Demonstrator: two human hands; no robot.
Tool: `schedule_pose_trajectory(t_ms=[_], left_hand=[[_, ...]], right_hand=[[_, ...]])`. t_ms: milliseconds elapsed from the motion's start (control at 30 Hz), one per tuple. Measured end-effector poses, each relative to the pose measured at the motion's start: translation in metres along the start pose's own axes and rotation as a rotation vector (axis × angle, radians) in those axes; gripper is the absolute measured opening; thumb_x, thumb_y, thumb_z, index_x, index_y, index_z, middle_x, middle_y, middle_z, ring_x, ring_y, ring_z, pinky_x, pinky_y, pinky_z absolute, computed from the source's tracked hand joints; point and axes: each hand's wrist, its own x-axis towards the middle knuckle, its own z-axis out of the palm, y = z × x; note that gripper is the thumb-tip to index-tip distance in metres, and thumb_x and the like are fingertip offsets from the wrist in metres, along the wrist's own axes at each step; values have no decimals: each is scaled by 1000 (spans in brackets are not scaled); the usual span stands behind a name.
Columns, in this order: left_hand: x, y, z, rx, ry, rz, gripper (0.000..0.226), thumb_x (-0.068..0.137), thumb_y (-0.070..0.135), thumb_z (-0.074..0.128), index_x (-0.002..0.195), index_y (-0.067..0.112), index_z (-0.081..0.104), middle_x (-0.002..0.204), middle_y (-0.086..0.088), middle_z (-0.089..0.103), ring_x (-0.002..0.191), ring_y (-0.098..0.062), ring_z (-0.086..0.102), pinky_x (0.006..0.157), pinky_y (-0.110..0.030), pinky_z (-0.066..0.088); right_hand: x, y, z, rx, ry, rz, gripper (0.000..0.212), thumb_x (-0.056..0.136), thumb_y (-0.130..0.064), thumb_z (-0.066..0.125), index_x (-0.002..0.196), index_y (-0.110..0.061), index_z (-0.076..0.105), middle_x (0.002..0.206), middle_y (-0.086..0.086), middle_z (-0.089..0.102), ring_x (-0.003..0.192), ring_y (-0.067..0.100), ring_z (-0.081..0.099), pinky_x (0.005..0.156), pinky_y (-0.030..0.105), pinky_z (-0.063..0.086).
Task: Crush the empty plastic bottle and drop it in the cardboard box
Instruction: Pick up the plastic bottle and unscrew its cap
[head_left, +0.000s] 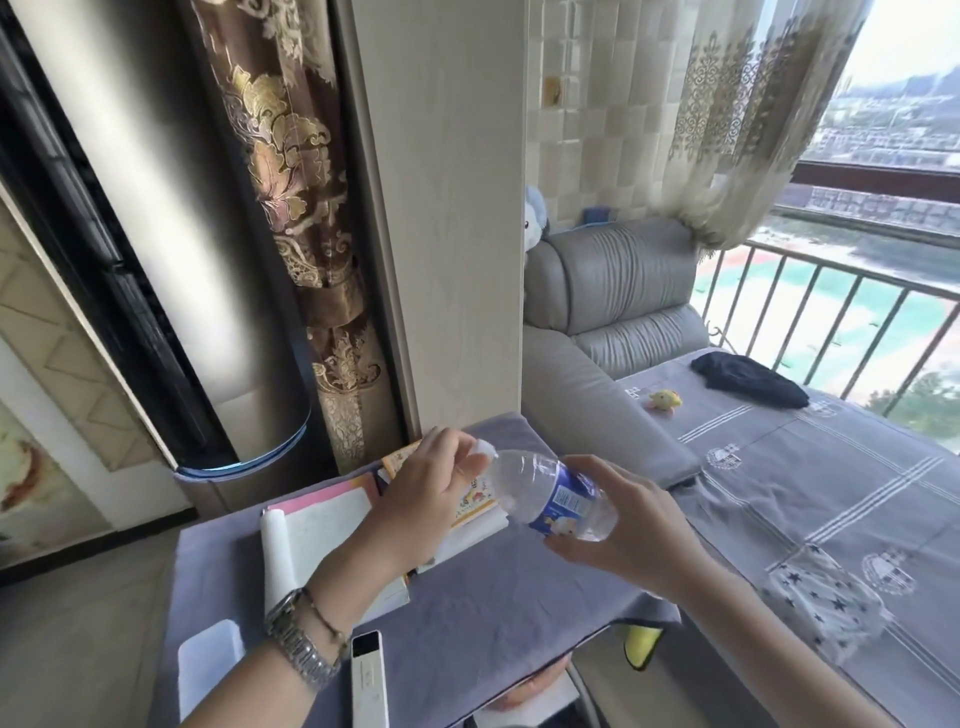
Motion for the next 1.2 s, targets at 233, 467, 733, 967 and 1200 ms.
schedule_pose_trajectory(t_ms=[233, 467, 733, 967, 1200], left_hand=[[-19, -16, 8, -151, 23, -38, 31, 86, 53, 48, 99, 27, 59, 98, 13, 60, 92, 4, 56, 78, -13, 42], [-31, -27, 1, -151, -19, 44, 30, 93, 24, 56, 113, 46, 55, 116, 26, 59, 110, 3, 57, 88, -23, 53], [-25, -18, 9, -70, 47, -127, 37, 84, 57, 35, 95, 27, 54, 96, 22, 55, 96, 0, 55, 79, -14, 43], [-28, -19, 8, -76, 37, -139, 54, 82, 64, 32, 109, 24, 57, 107, 11, 62, 102, -5, 59, 91, -36, 51], [-38, -31, 5, -266, -94, -80, 32, 93, 28, 55, 117, 50, 54, 123, 28, 60, 117, 6, 54, 98, -20, 42]], right_hand=[[-10, 1, 9, -88, -20, -17, 65, 59, -63, 64, 119, -46, 45, 111, -23, 63, 84, 10, 66, 64, 32, 51], [-12, -1, 11, -86, -59, -6, 65, 59, -64, 63, 118, -47, 45, 111, -24, 63, 88, 9, 65, 62, 27, 46], [-12, -7, 15, -133, -69, 20, 62, 64, -63, 61, 122, -44, 49, 114, -22, 62, 91, 13, 65, 66, 32, 49], [-16, -3, 15, -127, -81, 34, 66, 62, -67, 56, 122, -42, 50, 115, -22, 62, 85, 12, 67, 64, 33, 53], [-19, 1, 19, -108, -111, 43, 66, 62, -65, 62, 123, -44, 47, 116, -23, 62, 87, 10, 66, 65, 33, 55]])
